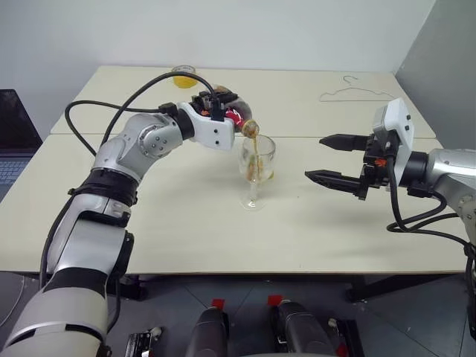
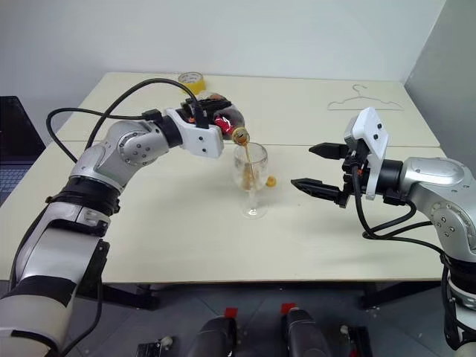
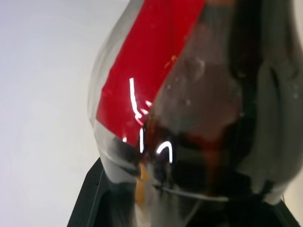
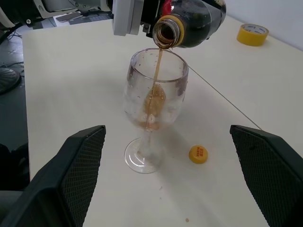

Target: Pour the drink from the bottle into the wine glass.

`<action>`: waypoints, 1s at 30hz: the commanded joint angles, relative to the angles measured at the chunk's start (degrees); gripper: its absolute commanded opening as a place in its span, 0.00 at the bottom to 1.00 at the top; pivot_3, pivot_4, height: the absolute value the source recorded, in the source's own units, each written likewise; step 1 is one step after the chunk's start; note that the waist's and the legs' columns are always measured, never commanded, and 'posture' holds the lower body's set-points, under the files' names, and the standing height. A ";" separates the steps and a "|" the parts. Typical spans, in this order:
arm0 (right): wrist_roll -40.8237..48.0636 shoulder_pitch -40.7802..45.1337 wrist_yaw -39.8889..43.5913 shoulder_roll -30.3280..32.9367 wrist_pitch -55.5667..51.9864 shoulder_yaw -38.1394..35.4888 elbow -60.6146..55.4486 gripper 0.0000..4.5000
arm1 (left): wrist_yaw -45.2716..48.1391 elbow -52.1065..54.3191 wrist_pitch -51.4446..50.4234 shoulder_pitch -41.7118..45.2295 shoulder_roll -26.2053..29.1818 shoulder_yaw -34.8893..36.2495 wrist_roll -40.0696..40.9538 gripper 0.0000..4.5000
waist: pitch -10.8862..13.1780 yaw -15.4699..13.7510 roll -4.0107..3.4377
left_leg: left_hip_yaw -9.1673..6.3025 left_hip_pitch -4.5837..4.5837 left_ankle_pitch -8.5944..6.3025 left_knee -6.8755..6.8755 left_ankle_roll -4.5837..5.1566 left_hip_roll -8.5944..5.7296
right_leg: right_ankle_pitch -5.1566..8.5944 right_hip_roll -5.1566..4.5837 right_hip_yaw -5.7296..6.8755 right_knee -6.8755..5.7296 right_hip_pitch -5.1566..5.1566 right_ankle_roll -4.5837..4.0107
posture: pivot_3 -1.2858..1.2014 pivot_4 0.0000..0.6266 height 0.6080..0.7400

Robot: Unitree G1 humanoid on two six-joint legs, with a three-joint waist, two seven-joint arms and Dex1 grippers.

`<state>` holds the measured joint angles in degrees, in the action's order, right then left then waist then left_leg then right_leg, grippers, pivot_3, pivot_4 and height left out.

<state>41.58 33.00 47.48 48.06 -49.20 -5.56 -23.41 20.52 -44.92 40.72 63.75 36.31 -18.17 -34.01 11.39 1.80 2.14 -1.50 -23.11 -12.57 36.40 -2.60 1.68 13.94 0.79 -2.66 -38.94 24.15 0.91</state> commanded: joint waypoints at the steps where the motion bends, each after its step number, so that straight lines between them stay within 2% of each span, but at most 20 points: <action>1: -0.14 1.25 0.38 -0.01 1.39 -0.69 -0.64 1.00 | -2.13 0.64 1.11 2.81 1.12 0.53 -0.18 0.39 | 0.00 0.00 0.00 | 0.00 0.00 0.00 0.00 0.00 0.00 | 0.00 0.00 0.00 0.00 0.00 0.00 | 0.52 0.24 1.00; 30: -1.39 2.03 1.22 -0.61 2.85 0.25 0.56 1.00 | -6.24 -0.87 1.75 3.54 2.27 -0.26 -2.56 0.39 | 0.00 0.01 0.00 | 0.00 -0.06 0.00 0.18 0.00 0.00 | -0.03 0.00 0.00 -0.03 0.00 0.05 | 0.52 0.24 1.00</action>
<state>40.18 33.38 48.47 47.38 -47.55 -4.66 -22.19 15.50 -47.51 42.15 65.58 37.49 -19.43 -37.42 11.39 1.81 2.14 -1.51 -23.19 -12.57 36.61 -2.60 1.68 13.90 0.79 -2.66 -38.98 24.14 0.96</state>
